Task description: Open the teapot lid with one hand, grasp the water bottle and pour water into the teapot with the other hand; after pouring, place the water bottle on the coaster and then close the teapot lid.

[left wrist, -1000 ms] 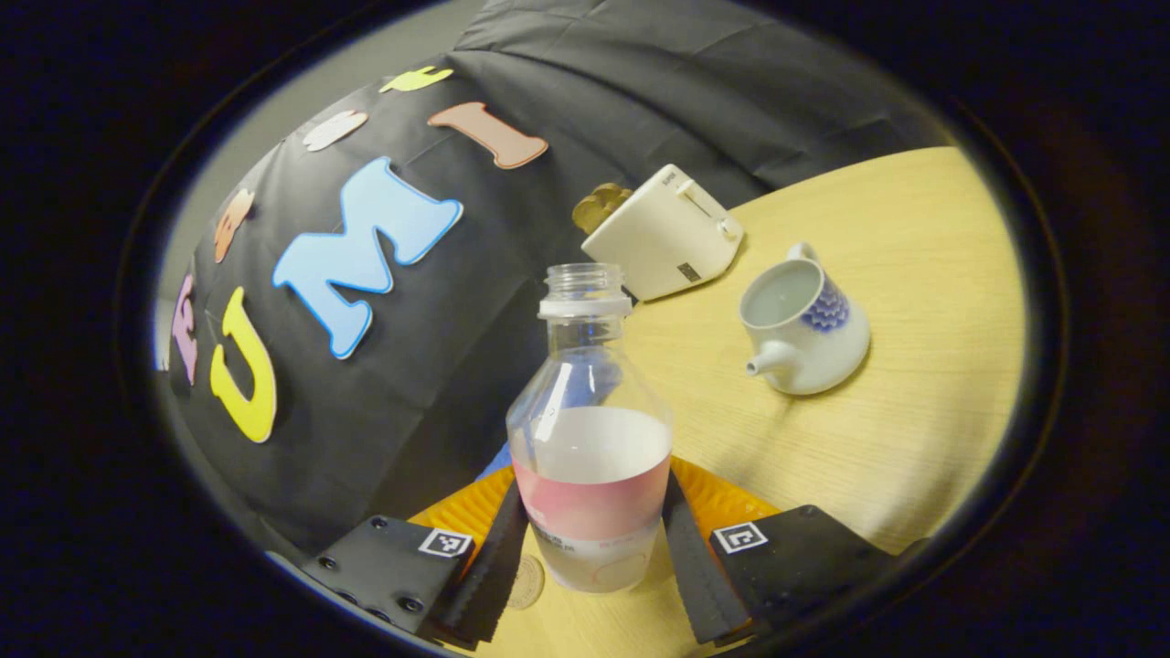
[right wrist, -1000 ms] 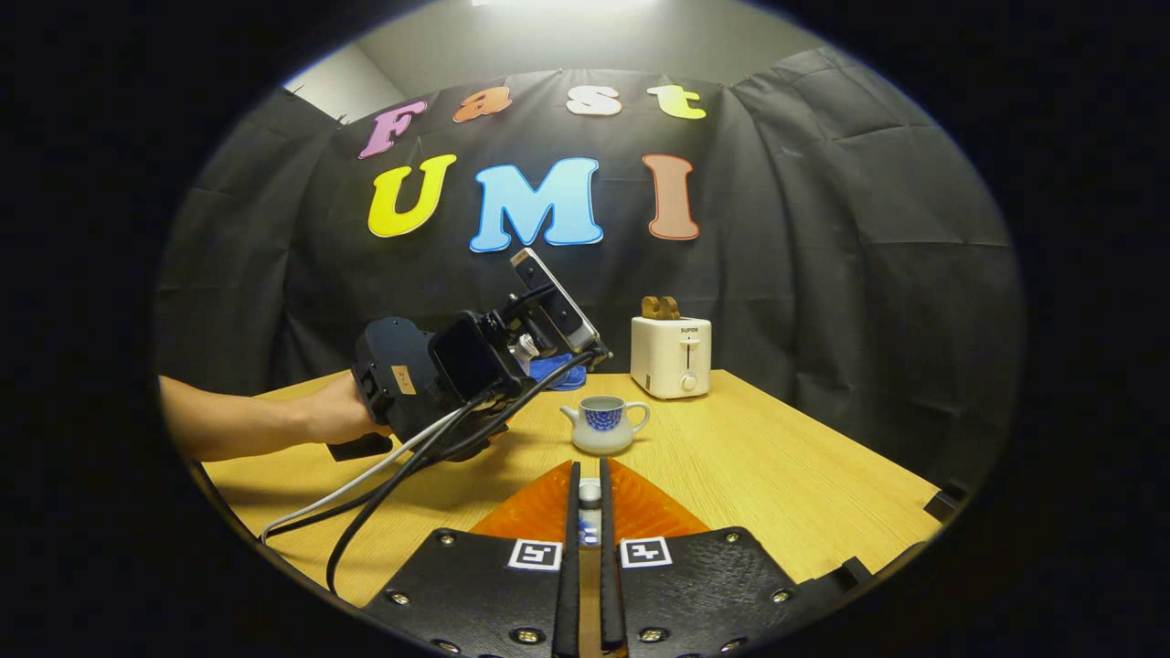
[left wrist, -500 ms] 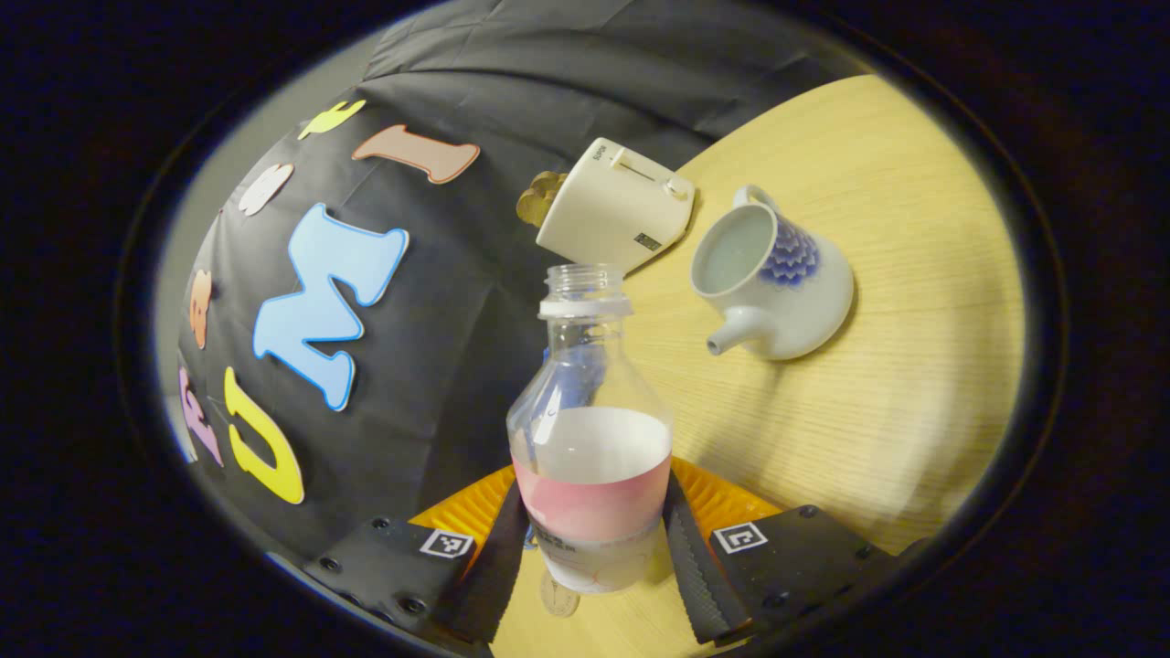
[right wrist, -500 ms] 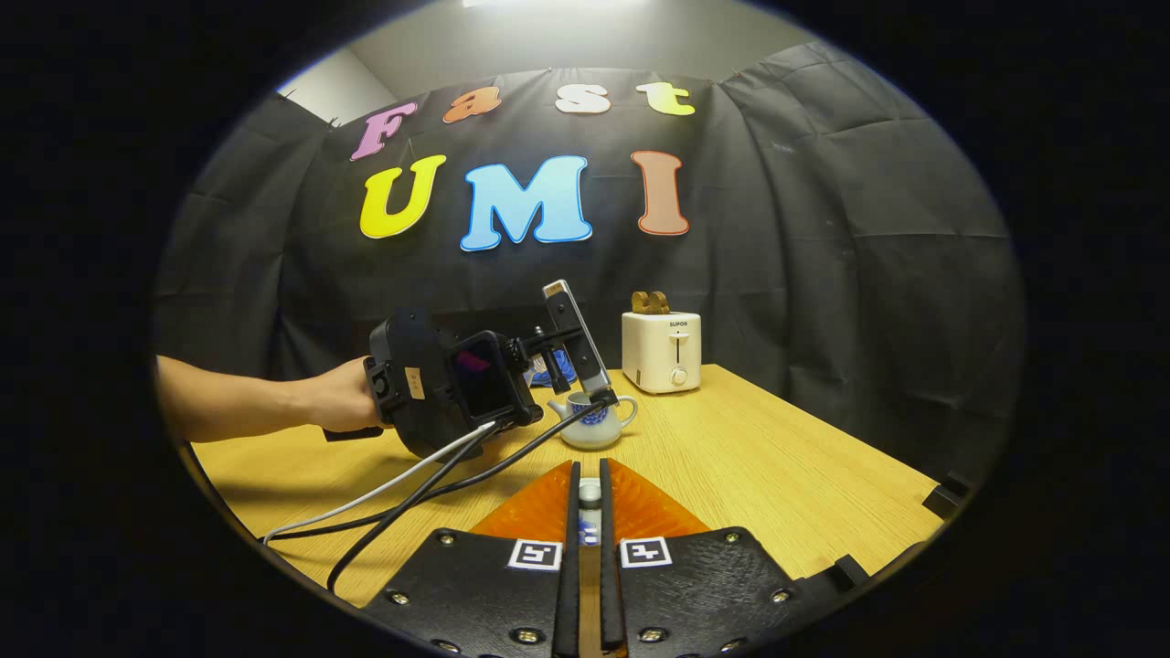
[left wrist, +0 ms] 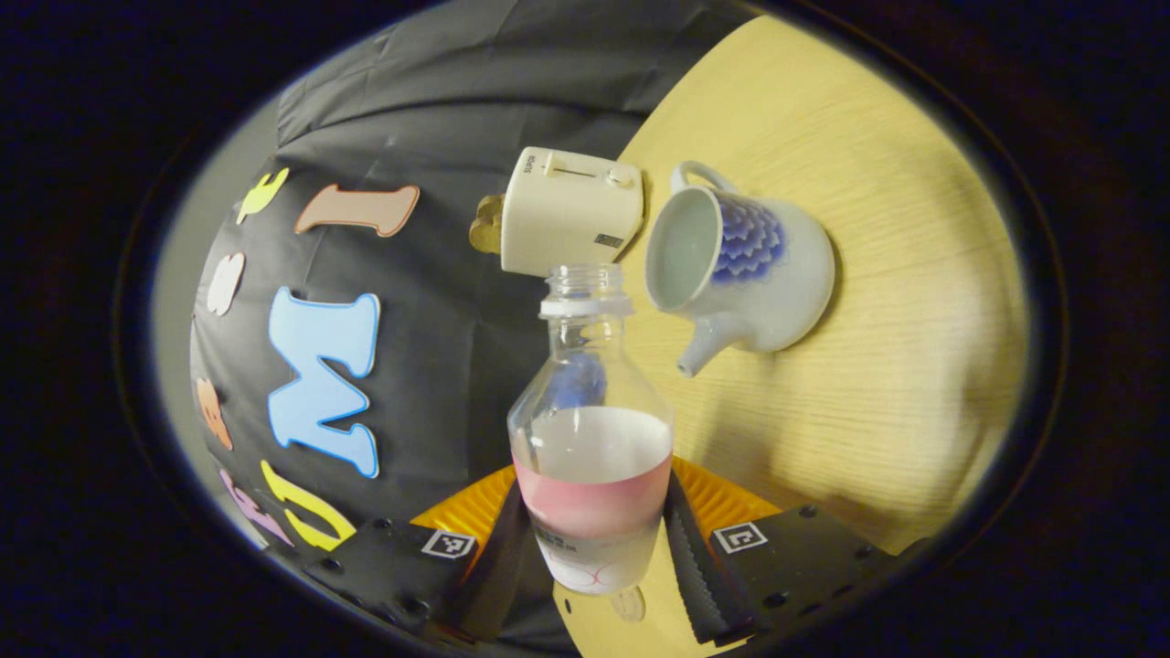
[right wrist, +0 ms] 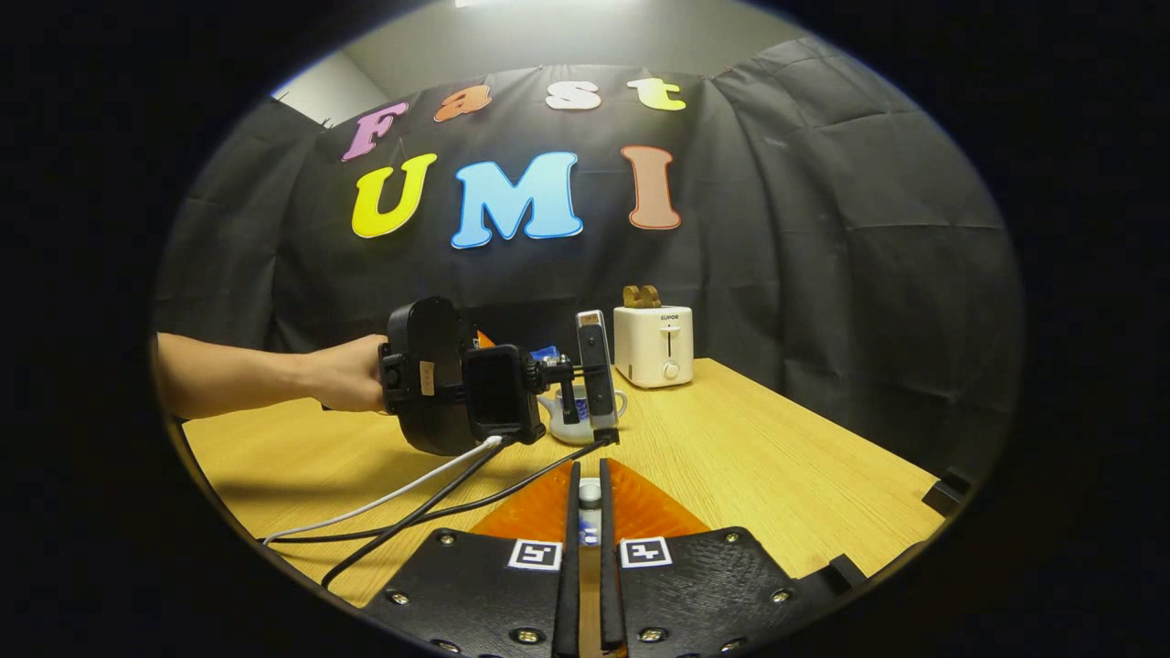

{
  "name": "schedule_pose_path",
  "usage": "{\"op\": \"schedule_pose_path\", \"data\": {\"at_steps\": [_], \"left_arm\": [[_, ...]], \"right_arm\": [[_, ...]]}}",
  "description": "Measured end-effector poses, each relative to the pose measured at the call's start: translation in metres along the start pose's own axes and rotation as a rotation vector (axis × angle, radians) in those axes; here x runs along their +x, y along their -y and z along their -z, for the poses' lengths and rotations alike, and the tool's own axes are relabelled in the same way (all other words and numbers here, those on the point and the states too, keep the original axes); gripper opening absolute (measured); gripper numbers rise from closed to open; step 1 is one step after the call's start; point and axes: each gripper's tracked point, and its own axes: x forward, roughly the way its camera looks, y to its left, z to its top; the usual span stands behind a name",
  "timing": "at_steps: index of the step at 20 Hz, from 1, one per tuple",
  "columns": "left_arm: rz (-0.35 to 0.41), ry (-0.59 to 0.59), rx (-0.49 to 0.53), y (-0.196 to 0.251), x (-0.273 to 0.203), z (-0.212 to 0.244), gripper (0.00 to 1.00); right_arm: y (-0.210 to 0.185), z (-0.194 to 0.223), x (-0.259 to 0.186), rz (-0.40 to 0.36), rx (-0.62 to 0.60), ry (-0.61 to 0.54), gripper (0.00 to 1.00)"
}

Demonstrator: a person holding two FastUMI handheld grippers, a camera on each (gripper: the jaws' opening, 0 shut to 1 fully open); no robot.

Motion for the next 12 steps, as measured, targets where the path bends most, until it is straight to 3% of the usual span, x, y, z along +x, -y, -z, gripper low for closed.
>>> {"op": "schedule_pose_path", "data": {"at_steps": [12], "left_arm": [[-0.045,-0.021,0.253,-0.018,0.003,-0.009,0.87]], "right_arm": [[0.003,0.001,0.001,-0.003,0.003,-0.004,0.09]]}}
